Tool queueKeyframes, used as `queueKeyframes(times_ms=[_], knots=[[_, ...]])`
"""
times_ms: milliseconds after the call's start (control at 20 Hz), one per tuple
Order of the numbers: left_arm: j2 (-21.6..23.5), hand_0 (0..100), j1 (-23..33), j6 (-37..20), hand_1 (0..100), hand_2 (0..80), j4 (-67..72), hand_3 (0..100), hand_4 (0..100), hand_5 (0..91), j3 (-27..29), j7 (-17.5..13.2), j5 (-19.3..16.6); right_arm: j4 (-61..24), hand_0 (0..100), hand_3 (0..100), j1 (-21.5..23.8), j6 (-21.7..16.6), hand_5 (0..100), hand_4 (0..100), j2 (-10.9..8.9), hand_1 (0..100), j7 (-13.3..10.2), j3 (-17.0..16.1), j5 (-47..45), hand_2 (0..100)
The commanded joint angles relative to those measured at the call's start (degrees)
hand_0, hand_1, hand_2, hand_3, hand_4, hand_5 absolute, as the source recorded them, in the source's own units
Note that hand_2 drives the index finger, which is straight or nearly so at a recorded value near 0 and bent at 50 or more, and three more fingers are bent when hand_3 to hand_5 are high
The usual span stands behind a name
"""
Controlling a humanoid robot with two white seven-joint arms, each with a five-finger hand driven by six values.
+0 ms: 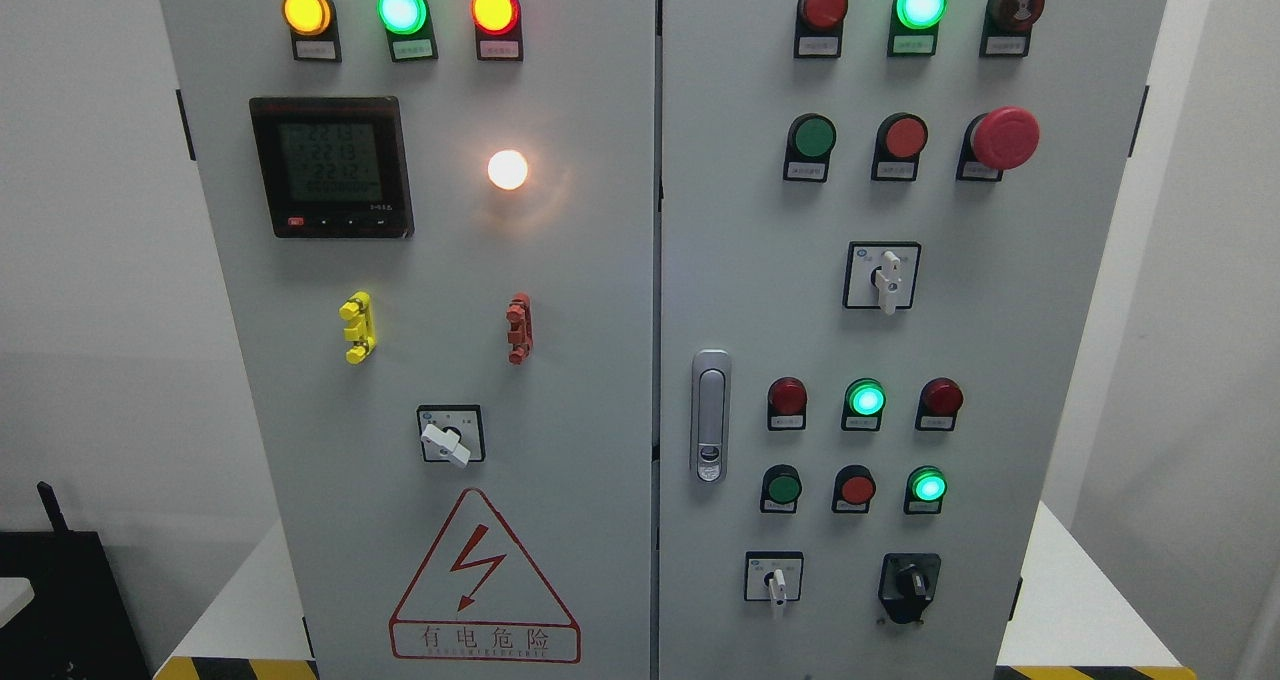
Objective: Release door handle
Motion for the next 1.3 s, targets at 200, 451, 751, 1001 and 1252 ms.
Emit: queueKeyframes(times_ms=[200, 451, 751, 1001, 1252], knots=[[0.00, 12, 1.76, -0.03, 39, 0.0, -1.76, 0, 0, 0.0, 0.00, 0.05, -0.01, -0.11, 38, 0, -0.26, -0.04, 1, 0, 0.37, 0, -0.17, -0.20, -0.02, 0], [0.00, 12, 1.76, -0.03, 39, 0.0, -1.76, 0, 0, 0.0, 0.00, 0.05, -0.01, -0.11, 38, 0, -0.26, -0.13, 1, 0, 0.20, 0, -0.17, -0.11, -0.02, 0], [0.00, 12, 1.76, -0.03, 39, 0.0, -1.76, 0, 0, 0.0, 0.00, 0.05, -0.01, -0.11, 39, 0, -0.09, -0.57, 8, 0, -0.15, 0, -2.09, -0.11, 0.68, 0], [0.00, 12, 1.76, -0.03, 39, 0.0, -1.76, 0, 0, 0.0, 0.00, 0.05, -0.01, -0.11, 39, 19, 0.35, -2.67, 40, 32, 0.55, 0, -4.03, -0.11, 7.00, 0], [0.00, 12, 1.76, -0.03, 39, 0.0, -1.76, 0, 0, 0.0, 0.00, 0.05, -0.01, -0.11, 39, 45, 0.26, -3.91, 61, 49, 1.95, 0, -4.12, -0.02, 14.29, 0]])
